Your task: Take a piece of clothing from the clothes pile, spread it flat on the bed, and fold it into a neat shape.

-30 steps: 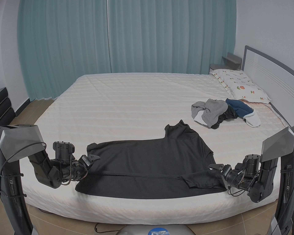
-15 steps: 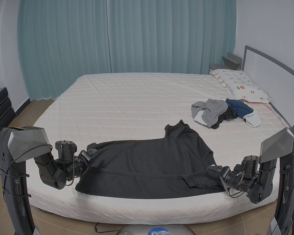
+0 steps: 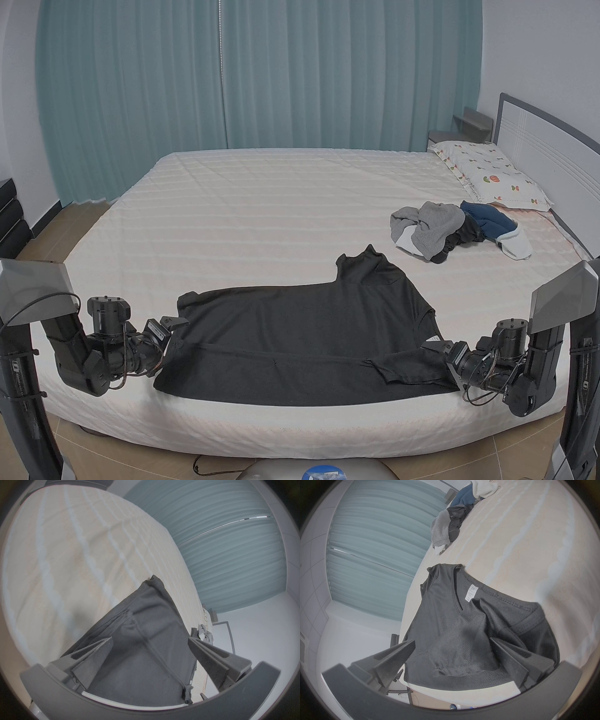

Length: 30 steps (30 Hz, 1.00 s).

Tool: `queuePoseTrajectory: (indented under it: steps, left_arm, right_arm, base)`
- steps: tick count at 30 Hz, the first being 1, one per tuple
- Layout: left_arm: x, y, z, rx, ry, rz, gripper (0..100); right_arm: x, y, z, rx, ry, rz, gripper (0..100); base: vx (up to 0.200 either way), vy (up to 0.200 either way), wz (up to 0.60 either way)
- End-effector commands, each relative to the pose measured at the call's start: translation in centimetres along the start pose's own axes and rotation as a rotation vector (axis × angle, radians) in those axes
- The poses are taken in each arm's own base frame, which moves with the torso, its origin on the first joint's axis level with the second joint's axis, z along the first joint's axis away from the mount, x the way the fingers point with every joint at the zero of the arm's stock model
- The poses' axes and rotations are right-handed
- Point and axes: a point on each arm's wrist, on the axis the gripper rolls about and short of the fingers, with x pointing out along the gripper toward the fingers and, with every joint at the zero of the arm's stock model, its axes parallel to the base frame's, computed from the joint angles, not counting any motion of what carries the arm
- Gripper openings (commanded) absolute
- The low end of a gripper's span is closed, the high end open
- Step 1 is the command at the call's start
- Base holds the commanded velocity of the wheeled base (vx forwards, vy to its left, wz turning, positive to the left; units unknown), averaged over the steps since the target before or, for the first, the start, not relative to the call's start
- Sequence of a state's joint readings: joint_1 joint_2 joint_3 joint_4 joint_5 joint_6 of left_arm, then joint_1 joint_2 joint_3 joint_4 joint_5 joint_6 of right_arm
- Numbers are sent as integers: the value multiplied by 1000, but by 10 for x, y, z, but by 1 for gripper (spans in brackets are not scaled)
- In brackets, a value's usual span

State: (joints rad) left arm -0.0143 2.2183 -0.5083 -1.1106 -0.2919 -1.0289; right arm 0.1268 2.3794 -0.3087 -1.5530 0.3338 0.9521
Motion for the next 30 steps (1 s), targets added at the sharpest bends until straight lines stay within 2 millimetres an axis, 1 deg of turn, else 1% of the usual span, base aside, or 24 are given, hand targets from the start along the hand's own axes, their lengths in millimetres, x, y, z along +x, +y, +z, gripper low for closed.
queuePoseTrajectory:
  steps: [1, 10, 15, 20, 30]
  left_arm:
    - [-25, 1, 1, -16, 8, -20, 100]
    - [-24, 1, 1, -6, 3, -36, 100]
    - [-24, 1, 0, 5, 5, -34, 100]
    - [-24, 2, 0, 38, 7, -30, 100]
    - [-25, 2, 0, 38, 4, -30, 100]
  right_arm:
    - [1, -2, -1, -14, 2, -1, 100]
    - [1, -2, -1, -19, 3, 1, 100]
    - [1, -2, -1, -19, 3, 1, 100]
    - [1, -2, 0, -18, 1, 1, 100]
    - [1, -2, 0, -16, 1, 1, 100]
  base:
    - [0, 0, 0]
    - [0, 0, 0]
    - [0, -200, 0]
    - [0, 0, 0]
    - [0, 0, 0]
